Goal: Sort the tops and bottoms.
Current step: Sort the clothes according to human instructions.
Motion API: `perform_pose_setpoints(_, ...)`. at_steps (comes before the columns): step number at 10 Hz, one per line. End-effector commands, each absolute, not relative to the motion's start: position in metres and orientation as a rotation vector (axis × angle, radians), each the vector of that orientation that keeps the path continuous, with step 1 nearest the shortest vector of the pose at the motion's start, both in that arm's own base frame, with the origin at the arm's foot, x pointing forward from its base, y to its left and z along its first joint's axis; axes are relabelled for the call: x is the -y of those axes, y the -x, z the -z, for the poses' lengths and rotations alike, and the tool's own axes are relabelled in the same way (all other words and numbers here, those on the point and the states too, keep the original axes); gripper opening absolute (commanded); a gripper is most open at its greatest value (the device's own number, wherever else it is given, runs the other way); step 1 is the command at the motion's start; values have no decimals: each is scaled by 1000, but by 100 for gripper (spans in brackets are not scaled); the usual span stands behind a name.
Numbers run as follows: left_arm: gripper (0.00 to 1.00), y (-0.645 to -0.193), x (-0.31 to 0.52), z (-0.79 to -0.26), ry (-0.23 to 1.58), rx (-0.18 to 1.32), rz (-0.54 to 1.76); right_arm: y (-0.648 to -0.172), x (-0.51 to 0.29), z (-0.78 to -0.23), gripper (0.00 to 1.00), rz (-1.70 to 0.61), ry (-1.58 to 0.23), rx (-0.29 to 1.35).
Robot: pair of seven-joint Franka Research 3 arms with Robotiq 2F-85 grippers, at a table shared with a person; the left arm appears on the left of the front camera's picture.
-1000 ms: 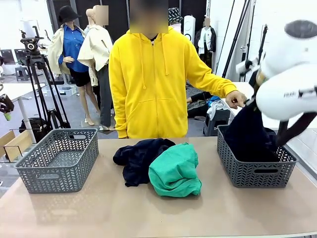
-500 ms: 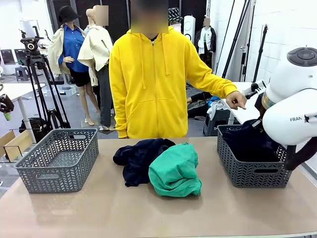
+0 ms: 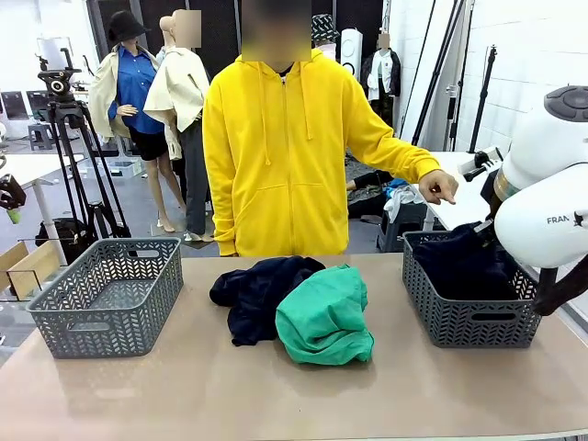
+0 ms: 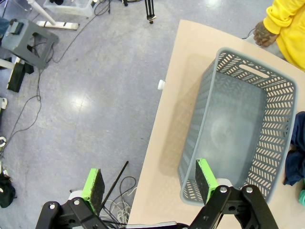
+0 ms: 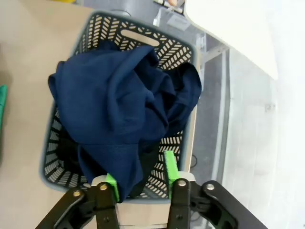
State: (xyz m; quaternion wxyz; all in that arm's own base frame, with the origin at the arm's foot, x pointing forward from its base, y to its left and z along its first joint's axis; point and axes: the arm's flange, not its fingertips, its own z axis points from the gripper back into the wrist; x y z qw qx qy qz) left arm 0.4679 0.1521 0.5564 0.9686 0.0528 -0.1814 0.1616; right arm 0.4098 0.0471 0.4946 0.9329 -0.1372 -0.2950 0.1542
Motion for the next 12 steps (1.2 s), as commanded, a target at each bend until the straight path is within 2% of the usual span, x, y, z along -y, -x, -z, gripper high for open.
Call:
perform_pose_setpoints(1,100,-466,-153,-558,-120,365,-326,-414,-44,-501,100,-298,254,591)
perform_pose_setpoints(7,100,-466,-153,-558,-120,365,-326,-418,1,-568,100,-310,101,535)
perform_pose_setpoints(10,100,-466,-153,-558,-120,365,-326,-426,8,-592,100,-241,-223,515)
perform_pose_setpoints(12,100,-466,-153,-558,-120,365,-326,-430,17,-597,100,-202,-67,500)
